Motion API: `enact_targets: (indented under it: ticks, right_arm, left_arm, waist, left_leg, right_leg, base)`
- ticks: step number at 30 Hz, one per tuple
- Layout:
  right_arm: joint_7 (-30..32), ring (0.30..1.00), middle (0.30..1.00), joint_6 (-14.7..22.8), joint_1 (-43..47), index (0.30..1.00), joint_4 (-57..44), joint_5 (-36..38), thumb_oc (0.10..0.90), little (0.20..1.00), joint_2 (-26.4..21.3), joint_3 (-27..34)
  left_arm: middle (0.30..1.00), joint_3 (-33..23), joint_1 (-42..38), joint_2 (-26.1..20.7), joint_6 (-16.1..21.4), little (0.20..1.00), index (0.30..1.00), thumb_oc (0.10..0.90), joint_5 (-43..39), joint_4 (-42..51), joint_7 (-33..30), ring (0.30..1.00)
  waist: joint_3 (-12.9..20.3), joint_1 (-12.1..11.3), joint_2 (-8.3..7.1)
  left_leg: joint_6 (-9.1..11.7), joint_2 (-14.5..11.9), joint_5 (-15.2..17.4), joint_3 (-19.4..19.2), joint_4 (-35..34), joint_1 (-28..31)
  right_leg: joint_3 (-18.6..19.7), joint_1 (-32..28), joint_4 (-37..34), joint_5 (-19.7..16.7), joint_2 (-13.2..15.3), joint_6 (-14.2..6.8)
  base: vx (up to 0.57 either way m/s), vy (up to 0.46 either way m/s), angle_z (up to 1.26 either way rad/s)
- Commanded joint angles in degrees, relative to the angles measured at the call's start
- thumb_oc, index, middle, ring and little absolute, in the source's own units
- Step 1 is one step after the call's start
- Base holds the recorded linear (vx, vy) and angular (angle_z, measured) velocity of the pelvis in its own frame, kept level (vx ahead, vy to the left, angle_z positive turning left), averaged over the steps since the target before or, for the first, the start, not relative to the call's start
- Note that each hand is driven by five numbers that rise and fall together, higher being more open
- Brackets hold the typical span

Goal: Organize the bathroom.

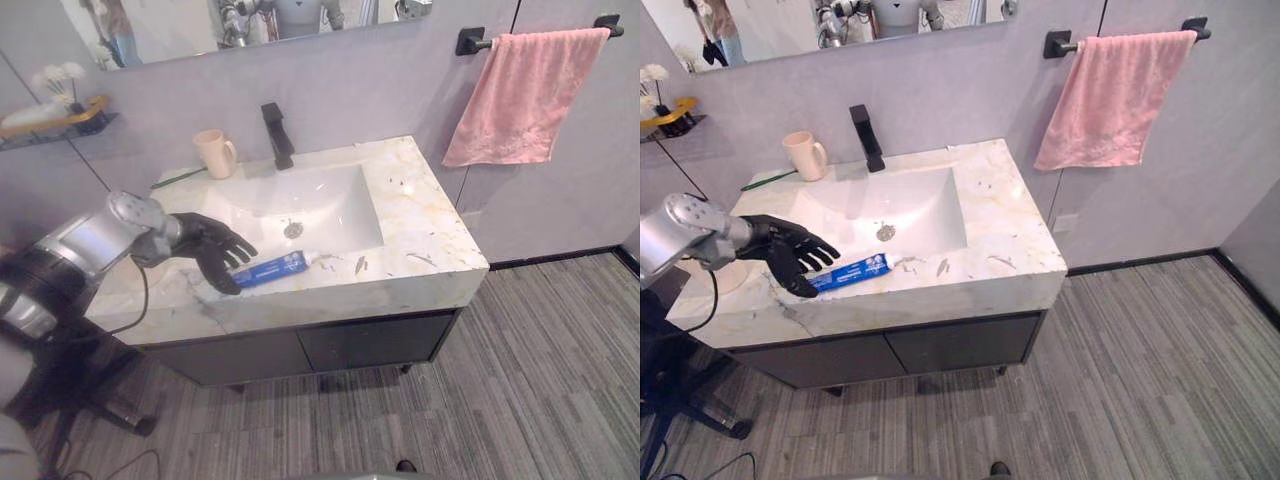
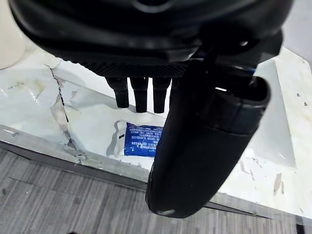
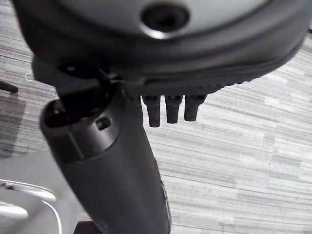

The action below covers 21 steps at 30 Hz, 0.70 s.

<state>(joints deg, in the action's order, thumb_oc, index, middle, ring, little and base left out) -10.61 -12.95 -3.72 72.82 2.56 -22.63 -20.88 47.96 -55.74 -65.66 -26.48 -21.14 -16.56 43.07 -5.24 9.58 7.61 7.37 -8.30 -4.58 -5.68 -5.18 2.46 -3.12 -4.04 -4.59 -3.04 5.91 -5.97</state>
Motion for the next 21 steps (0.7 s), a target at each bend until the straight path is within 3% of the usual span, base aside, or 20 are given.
enact_targets:
  ticks: [1, 8, 21]
  right_arm:
    - [0.53, 0.900, 0.900, 0.25, -2.15, 0.900, 0.10, -1.89, 0.800, 0.900, -5.42, -0.02]
    - [2.10, 0.900, 0.900, 1.67, -2.94, 0.900, -2.70, -1.91, 0.800, 0.900, -6.61, -0.50]
    - [2.46, 0.900, 0.900, 1.19, -2.31, 0.900, -3.73, -1.16, 0.800, 0.900, -7.09, -0.30]
  left_arm:
    - [0.900, -9.74, -5.31, -3.64, 4.86, 0.900, 0.900, 0.800, 5.82, -4.86, -2.40, 0.900]
    - [0.900, -10.16, -6.67, -4.62, 8.12, 0.900, 0.900, 0.800, 7.11, -7.86, -5.92, 0.900]
    - [0.900, -10.93, -5.91, -4.76, 5.40, 0.900, 0.900, 0.800, 4.32, -5.06, -5.56, 0.900]
  waist:
    - [-0.26, 0.00, 0.58]
    - [-1.48, 0.74, 0.82]
    - [-2.91, 1.19, 0.85]
  left_leg:
    - [-1.08, -2.43, -1.62, -4.52, 0.18, -0.31]
    - [-1.23, -2.09, -1.57, -4.32, 0.18, -1.44]
    - [-1.22, -2.22, -1.85, -4.60, 0.18, -1.56]
  right_leg:
    - [-1.10, 3.24, 1.65, -0.01, 2.89, -2.32]
    - [-0.44, 4.87, 2.31, -0.02, 3.13, -2.36]
    - [0.55, 5.67, 3.13, 0.16, 2.94, -2.21]
  base:
    - [0.00, 0.000, 0.00]
    - [0.00, 0.000, 0.00]
    - [0.00, 0.000, 0.00]
